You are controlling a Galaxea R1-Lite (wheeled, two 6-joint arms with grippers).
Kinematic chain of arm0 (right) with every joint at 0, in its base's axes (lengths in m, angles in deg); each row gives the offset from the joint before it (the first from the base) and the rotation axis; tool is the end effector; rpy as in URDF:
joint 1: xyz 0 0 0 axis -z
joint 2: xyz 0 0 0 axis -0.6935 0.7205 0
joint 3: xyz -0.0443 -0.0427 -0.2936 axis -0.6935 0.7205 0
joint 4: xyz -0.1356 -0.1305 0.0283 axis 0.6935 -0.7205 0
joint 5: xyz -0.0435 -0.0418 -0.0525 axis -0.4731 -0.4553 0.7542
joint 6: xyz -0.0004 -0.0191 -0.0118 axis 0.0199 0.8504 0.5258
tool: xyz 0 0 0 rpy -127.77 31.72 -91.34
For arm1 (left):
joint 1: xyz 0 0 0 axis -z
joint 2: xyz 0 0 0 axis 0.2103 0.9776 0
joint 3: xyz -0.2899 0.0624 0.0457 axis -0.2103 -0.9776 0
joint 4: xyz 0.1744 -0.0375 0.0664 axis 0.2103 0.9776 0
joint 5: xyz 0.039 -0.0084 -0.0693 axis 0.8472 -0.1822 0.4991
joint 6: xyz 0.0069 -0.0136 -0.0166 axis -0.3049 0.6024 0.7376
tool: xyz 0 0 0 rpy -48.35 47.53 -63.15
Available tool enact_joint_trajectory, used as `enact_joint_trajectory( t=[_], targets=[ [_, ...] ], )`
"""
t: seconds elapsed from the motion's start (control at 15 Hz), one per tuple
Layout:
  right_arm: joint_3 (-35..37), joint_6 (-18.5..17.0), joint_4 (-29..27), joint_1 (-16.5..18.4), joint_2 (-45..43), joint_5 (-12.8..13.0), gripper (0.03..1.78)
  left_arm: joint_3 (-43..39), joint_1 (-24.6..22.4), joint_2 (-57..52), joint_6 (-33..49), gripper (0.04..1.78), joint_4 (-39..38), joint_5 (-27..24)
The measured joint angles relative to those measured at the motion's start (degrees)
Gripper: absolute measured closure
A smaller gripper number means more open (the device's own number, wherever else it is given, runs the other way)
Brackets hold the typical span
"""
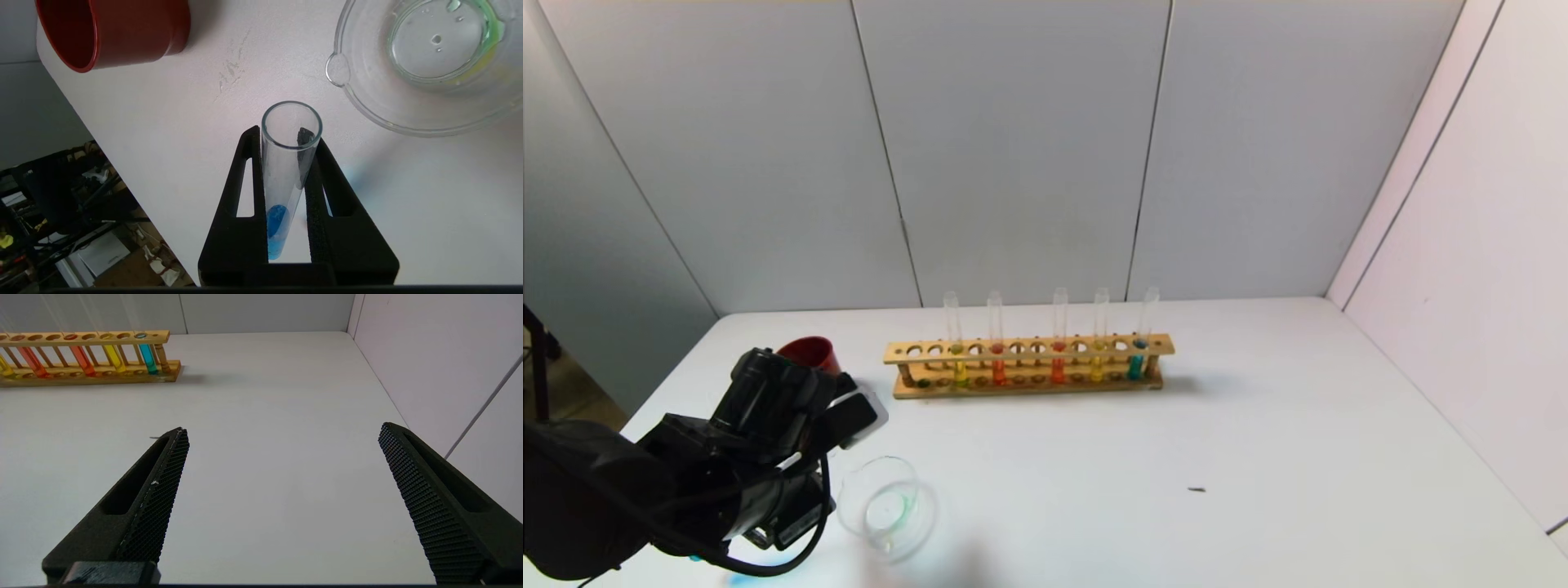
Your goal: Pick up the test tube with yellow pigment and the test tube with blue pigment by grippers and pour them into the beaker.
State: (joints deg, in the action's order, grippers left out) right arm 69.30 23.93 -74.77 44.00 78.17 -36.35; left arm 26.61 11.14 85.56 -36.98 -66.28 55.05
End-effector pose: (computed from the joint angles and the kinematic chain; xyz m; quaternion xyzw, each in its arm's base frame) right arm -0.0237 -0.0002 0.0752 0.0066 0.0104 -0.0047 0.9999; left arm 0.2171 -0.0836 0.1005 0.4087 0.3932 -0.1080 0.8165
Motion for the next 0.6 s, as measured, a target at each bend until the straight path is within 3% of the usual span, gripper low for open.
enact_joint_trajectory(
  t=[0.6],
  targets=[
    [0.0, 0.0, 0.0, 0.0, 0.0, 0.0, 0.11, 6.53, 4.58, 3.5, -0.16, 1.51, 12.4, 2.79]
  ],
)
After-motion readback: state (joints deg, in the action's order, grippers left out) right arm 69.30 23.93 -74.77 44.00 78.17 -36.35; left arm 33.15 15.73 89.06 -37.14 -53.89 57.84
